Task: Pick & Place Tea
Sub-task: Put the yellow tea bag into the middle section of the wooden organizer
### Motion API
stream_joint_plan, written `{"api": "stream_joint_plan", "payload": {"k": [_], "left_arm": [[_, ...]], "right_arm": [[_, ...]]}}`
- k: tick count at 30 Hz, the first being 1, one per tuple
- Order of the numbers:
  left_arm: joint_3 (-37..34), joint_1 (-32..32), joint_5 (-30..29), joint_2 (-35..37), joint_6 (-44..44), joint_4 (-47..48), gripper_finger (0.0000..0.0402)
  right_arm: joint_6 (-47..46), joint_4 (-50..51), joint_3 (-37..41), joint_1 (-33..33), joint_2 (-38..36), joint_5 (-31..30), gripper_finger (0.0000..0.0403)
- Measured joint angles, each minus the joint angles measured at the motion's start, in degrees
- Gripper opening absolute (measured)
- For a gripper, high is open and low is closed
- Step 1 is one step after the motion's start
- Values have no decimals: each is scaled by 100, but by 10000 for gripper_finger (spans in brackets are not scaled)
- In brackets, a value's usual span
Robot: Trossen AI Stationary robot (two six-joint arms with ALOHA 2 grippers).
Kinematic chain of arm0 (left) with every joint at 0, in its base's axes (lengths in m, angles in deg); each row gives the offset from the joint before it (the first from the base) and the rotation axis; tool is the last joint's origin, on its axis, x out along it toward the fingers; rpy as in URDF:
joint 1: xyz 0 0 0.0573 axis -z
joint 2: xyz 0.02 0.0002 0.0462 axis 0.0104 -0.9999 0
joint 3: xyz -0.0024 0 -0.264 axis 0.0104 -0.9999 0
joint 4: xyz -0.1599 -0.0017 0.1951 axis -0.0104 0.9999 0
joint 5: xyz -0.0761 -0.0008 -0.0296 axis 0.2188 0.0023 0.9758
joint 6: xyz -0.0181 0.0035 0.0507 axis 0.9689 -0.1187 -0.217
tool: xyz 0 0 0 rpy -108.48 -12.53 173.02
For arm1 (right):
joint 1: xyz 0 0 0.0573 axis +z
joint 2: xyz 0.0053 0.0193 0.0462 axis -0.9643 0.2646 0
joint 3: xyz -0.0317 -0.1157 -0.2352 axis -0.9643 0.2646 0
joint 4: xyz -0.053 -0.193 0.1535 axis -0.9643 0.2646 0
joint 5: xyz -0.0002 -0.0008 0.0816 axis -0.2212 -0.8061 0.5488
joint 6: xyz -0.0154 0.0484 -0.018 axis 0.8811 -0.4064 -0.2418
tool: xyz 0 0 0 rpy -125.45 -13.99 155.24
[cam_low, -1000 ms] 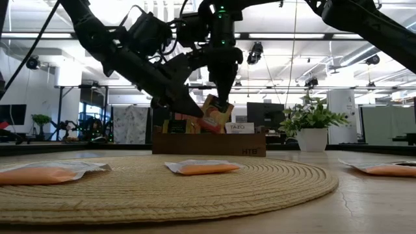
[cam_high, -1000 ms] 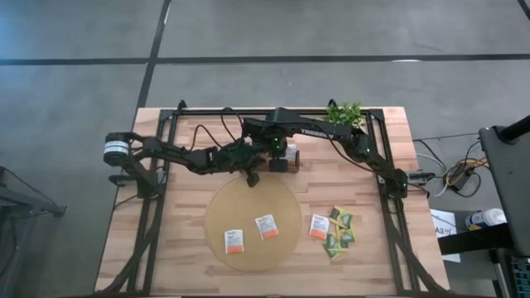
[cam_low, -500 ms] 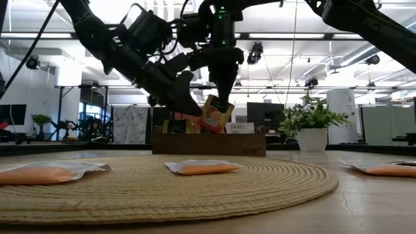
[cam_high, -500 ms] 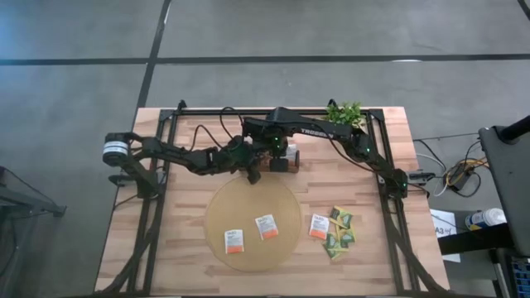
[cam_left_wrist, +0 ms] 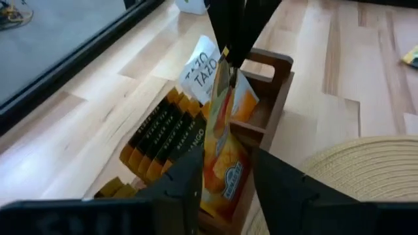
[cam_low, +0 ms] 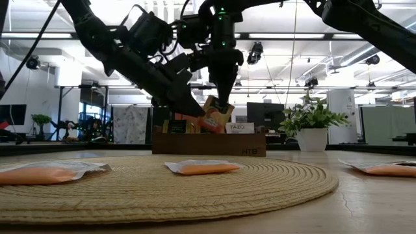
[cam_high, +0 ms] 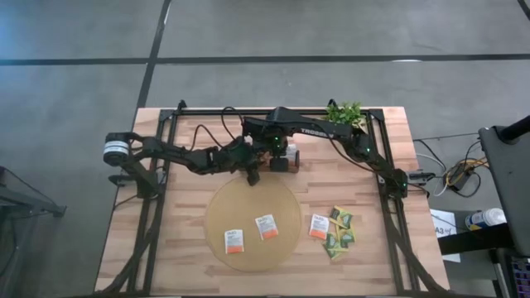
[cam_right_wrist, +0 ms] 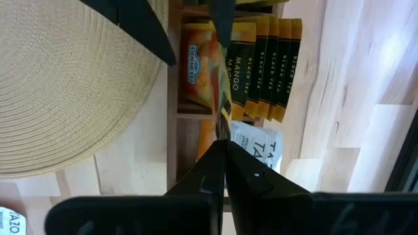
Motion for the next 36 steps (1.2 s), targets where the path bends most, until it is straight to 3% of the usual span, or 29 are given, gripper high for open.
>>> {"api": "stream_joint_plan", "payload": {"k": [11,26,36], "left_arm": [[-3,-20,-119,-174,-13,-251,6],[-46,-22,-126,-389,132,-227,0],[-57,-22,-574,-130,135,303,0]], "right_arm": [[-23,-106,62,-2,4,-24,8],[-149,-454,69,20,8,334,9],[-282,-744,108,20,6,334,9]]}}
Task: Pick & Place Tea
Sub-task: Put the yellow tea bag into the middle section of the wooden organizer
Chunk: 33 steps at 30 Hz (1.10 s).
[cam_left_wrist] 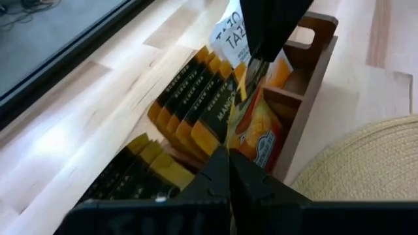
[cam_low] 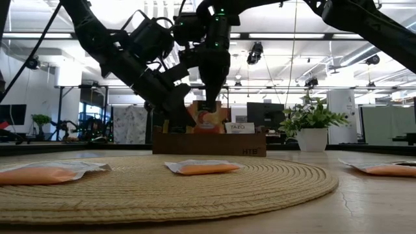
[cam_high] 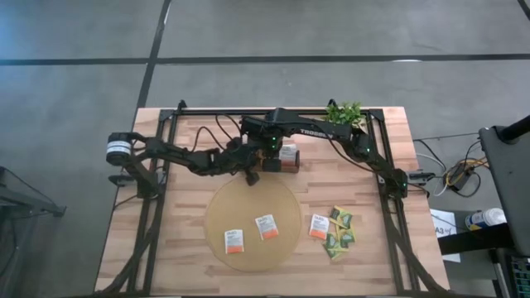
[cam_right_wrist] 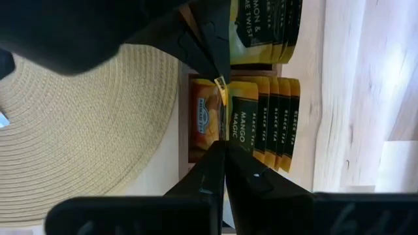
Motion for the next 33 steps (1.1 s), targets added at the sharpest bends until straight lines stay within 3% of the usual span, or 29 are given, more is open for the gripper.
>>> {"api": "stream_joint_plan", "payload": {"k": [13,23,33], "left_arm": [[2,17,291,96,383,172,9],[2,15,293,123,522,176,98],[17,160,277,1119,955,1334,114]], "right_arm": [[17,127,98,-7,-2,-20,9],[24,151,188,-9,-1,-201,9],[95,-22,280,-9,13,-195,9]]}}
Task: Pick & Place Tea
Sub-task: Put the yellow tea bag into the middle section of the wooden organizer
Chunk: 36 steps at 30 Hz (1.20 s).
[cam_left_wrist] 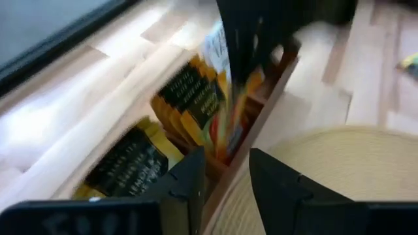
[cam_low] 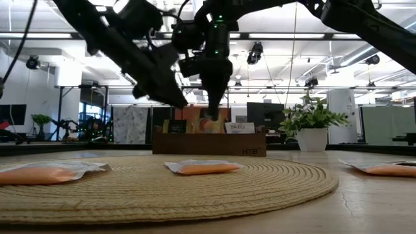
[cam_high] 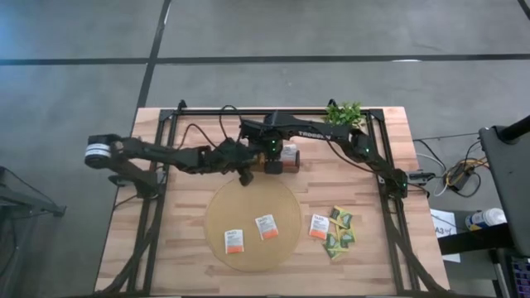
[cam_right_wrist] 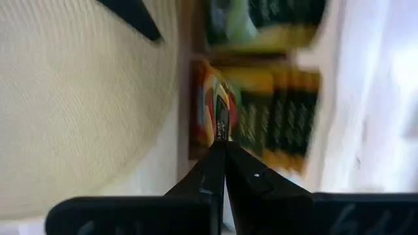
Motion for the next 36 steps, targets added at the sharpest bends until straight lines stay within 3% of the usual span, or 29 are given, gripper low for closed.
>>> {"api": "stream_joint_plan", "payload": {"k": [11,18,27,32,36], "left_arm": [[-12,160,30,1042,363,701,114],[-21,207,19,1582,516,1910,114],[-28,261,-312,2280,561,2225,114],[-30,259,-609,2517,518,2511,114],[-34,259,-632,2587,514,2624,114]], "right_arm": [[128,-378,89,9,125,17,9],[121,-375,146,-2,125,-321,9],[-215,-497,223,7,125,-878,9],[-386,-475,223,36,123,-815,9],[-502,-344,224,40,119,-264,9]]}}
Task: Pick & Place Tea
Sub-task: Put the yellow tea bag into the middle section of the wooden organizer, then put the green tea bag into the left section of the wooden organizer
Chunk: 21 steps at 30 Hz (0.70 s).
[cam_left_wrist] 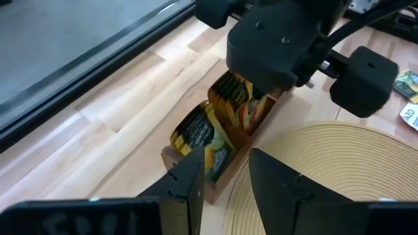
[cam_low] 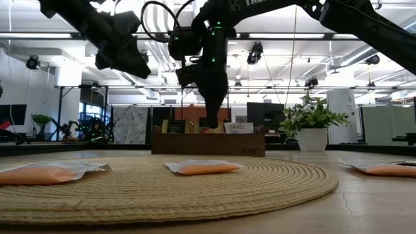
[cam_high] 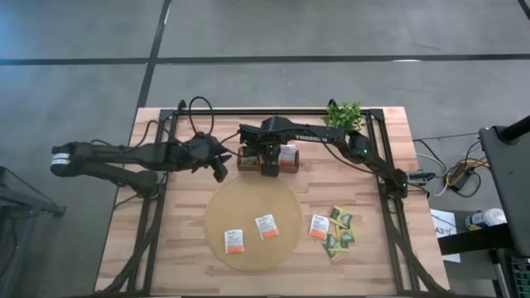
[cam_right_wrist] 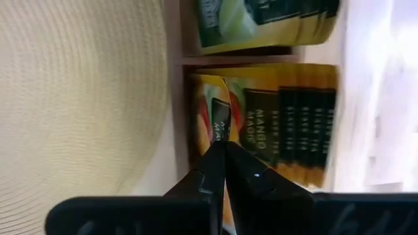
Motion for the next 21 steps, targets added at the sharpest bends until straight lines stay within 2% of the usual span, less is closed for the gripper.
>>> {"api": "stream_joint_plan", "payload": {"k": [4,8,15,21], "left_arm": [[0,0,1,12,0,9,114],[0,0,7,12,0,10,114],[0,27,40,17,29,7,114],[0,161,47,45,37,90,114]], "right_arm": [[-189,20,18,17,-4,133,19],[-242,20,21,21,-4,118,55],[-238,23,32,25,-56,-362,113],[-265,35,25,26,-284,-433,133]]}}
